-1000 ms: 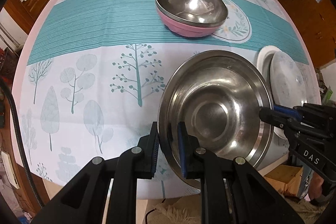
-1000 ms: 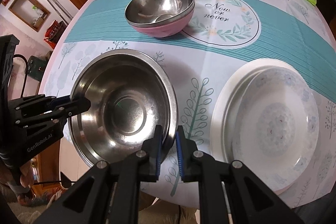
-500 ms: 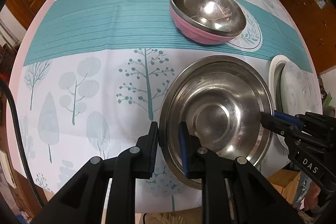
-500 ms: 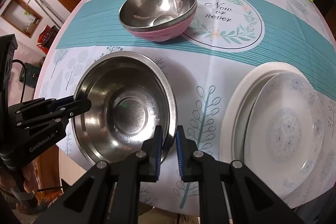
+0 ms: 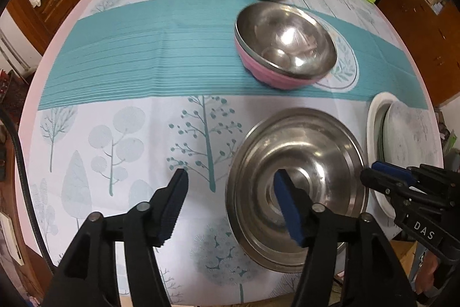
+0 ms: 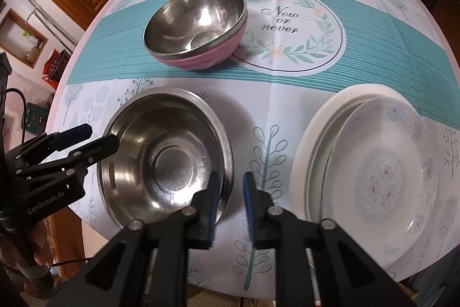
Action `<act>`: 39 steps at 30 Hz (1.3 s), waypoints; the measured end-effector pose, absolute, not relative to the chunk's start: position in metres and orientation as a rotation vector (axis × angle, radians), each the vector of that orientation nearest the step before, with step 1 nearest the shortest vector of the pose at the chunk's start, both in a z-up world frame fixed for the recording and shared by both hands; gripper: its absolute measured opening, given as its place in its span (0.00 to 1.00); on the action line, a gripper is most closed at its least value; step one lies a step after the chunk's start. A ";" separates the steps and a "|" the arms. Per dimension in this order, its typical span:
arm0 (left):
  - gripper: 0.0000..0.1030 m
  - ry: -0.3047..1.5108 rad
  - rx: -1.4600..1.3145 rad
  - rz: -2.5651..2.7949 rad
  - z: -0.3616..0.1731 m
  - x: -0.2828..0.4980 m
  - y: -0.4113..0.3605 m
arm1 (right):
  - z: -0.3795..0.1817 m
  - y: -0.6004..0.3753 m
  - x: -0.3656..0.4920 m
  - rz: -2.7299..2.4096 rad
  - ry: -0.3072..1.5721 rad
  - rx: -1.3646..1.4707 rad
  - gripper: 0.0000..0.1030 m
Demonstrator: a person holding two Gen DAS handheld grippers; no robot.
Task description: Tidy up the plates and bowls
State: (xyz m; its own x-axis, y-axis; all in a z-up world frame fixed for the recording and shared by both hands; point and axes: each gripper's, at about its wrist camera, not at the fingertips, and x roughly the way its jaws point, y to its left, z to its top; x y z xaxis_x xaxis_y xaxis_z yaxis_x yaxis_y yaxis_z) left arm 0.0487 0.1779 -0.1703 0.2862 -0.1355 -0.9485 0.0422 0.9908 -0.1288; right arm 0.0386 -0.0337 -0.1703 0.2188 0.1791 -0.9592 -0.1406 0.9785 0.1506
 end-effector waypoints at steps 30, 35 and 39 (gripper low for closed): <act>0.78 1.063 -0.071 -0.112 -0.072 0.071 0.173 | -0.080 -0.052 0.059 0.271 1.092 0.070 0.24; 0.82 0.990 -0.084 -0.099 -0.052 0.087 0.175 | -0.058 -0.060 0.079 0.248 1.032 0.102 0.40; 0.86 0.942 -0.084 -0.084 -0.044 0.106 0.177 | -0.051 -0.062 0.098 0.234 1.014 0.119 0.41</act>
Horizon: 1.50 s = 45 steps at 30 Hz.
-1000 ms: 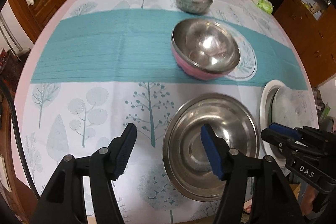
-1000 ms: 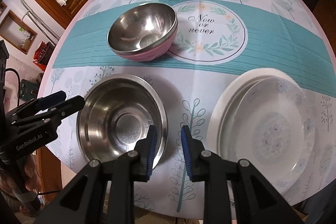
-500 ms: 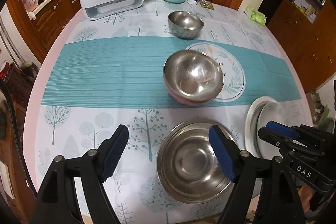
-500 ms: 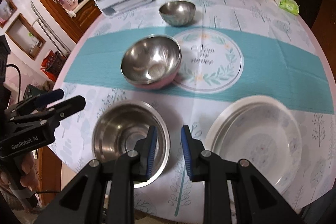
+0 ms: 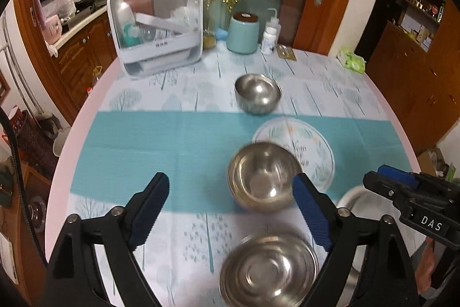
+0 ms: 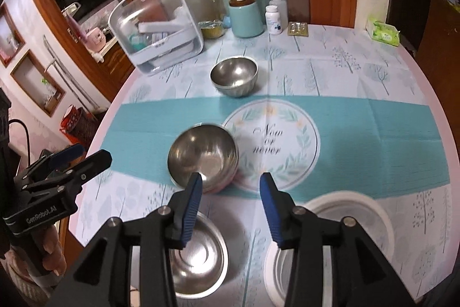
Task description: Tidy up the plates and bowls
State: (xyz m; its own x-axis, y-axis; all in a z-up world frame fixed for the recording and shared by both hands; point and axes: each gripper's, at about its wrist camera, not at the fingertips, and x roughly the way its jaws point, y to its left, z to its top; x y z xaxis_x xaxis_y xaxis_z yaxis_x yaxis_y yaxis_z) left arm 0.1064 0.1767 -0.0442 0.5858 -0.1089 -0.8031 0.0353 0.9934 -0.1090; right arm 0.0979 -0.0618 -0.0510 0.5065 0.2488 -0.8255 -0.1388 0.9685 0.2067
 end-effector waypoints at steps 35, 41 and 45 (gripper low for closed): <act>0.21 1.329 -0.200 -0.270 -0.205 0.204 0.179 | -0.174 -0.026 0.187 0.176 1.326 0.142 0.12; 0.11 1.327 -0.189 -0.290 -0.204 0.200 0.171 | -0.174 -0.026 0.186 0.173 1.326 0.144 0.11; 0.11 1.325 -0.202 -0.297 -0.197 0.197 0.170 | -0.171 -0.029 0.183 0.161 1.318 0.146 0.10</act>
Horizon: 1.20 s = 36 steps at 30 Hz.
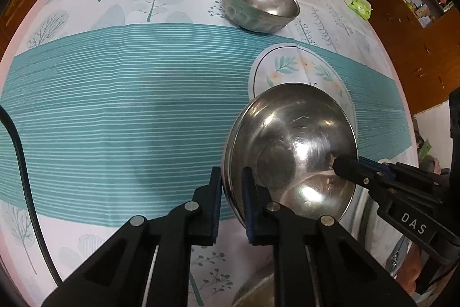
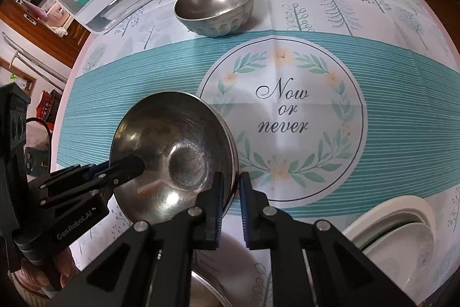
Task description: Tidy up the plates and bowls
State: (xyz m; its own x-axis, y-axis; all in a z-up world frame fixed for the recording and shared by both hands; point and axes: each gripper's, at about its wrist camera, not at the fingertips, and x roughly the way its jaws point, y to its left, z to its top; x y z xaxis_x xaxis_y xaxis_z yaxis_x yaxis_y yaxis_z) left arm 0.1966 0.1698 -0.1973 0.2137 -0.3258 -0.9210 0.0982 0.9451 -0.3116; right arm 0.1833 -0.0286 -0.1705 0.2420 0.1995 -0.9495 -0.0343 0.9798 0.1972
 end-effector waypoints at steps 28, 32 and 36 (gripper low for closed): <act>0.11 1.103 -0.177 -0.275 -0.063 0.080 0.166 | -0.065 -0.038 0.085 0.282 1.125 0.091 0.10; 0.11 1.101 -0.168 -0.264 -0.061 0.062 0.162 | -0.063 -0.039 0.068 0.300 1.127 0.077 0.10; 0.11 1.111 -0.164 -0.251 -0.063 0.045 0.161 | -0.064 -0.039 0.054 0.316 1.138 0.059 0.10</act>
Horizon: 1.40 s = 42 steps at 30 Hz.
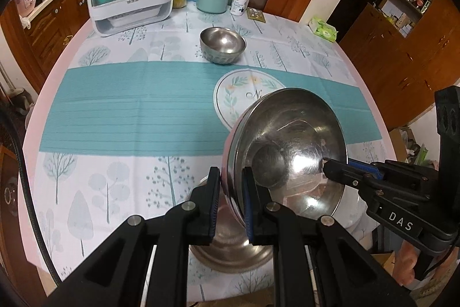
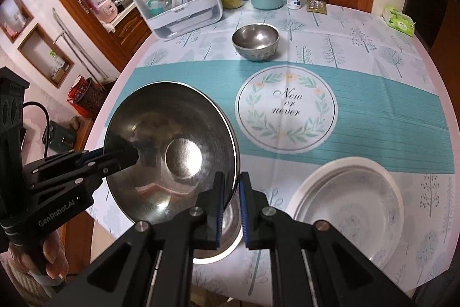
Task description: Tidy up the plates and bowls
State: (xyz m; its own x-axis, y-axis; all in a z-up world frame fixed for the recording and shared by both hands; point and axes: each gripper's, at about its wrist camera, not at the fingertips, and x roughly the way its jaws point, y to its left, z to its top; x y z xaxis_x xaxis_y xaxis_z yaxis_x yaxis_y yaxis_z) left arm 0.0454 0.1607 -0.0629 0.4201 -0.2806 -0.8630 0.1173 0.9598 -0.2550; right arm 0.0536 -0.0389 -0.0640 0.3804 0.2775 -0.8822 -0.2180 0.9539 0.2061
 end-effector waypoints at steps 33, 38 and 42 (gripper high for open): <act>0.18 1.388 -0.143 -0.215 -0.170 0.018 0.156 | -0.158 -0.015 0.031 0.289 1.376 -0.048 0.10; 0.37 1.378 -0.130 -0.216 -0.170 0.022 0.158 | -0.163 -0.013 0.036 0.276 1.385 -0.050 0.14; 0.56 1.353 -0.112 -0.193 -0.164 0.025 0.160 | -0.157 -0.015 0.039 0.257 1.357 -0.053 0.14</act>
State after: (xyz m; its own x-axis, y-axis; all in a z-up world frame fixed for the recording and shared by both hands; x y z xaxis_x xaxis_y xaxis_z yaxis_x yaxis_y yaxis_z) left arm 0.0251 0.1600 -0.1641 0.2039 -0.2022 -0.9579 0.0735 0.9788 -0.1910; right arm 0.0387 -0.0147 -0.1575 0.1889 0.1521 -0.9701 -0.2128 0.9708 0.1108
